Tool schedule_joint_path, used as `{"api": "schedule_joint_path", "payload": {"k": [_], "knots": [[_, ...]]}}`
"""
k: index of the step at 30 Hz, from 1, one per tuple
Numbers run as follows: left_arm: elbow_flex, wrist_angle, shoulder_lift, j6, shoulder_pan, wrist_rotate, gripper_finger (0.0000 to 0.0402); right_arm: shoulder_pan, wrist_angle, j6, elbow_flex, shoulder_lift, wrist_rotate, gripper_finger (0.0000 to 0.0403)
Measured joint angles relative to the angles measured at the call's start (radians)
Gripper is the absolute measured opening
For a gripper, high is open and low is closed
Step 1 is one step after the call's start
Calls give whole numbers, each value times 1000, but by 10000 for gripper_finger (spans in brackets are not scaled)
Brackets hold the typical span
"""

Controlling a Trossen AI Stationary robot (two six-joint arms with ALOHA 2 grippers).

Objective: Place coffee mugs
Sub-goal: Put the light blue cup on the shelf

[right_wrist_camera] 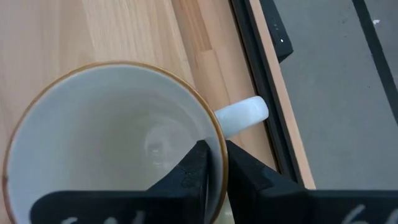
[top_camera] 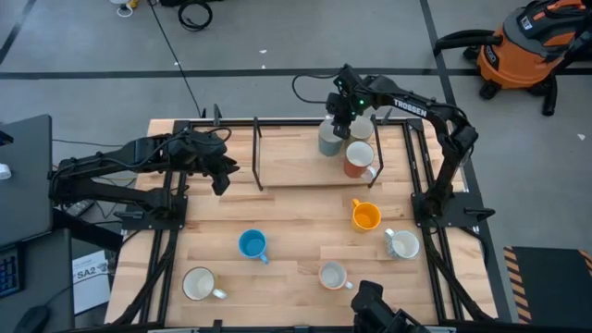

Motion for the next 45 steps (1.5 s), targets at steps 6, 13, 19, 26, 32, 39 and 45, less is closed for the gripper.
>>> {"api": "schedule_joint_path", "payload": {"k": [6, 13, 19, 26, 32, 39, 45], "knots": [[0, 0, 0, 0, 0, 0, 100, 0, -4, 1, -3, 5, 48, 89], [0, 0, 0, 0, 0, 0, 100, 0, -2, -3, -3, 5, 55, 113], [0, 0, 0, 0, 0, 0, 100, 1, 0, -2, -3, 5, 50, 117], [0, 0, 0, 0, 0, 0, 100, 2, 1, 8, -3, 3, 47, 117], [0, 0, 0, 0, 0, 0, 100, 14, 1, 10, -2, 3, 47, 117], [0, 0, 0, 0, 0, 0, 100, 31, -1, 10, -1, 2, 47, 117], [0, 0, 0, 0, 0, 0, 100, 34, -87, 10, 61, 2, 46, 117]]}}
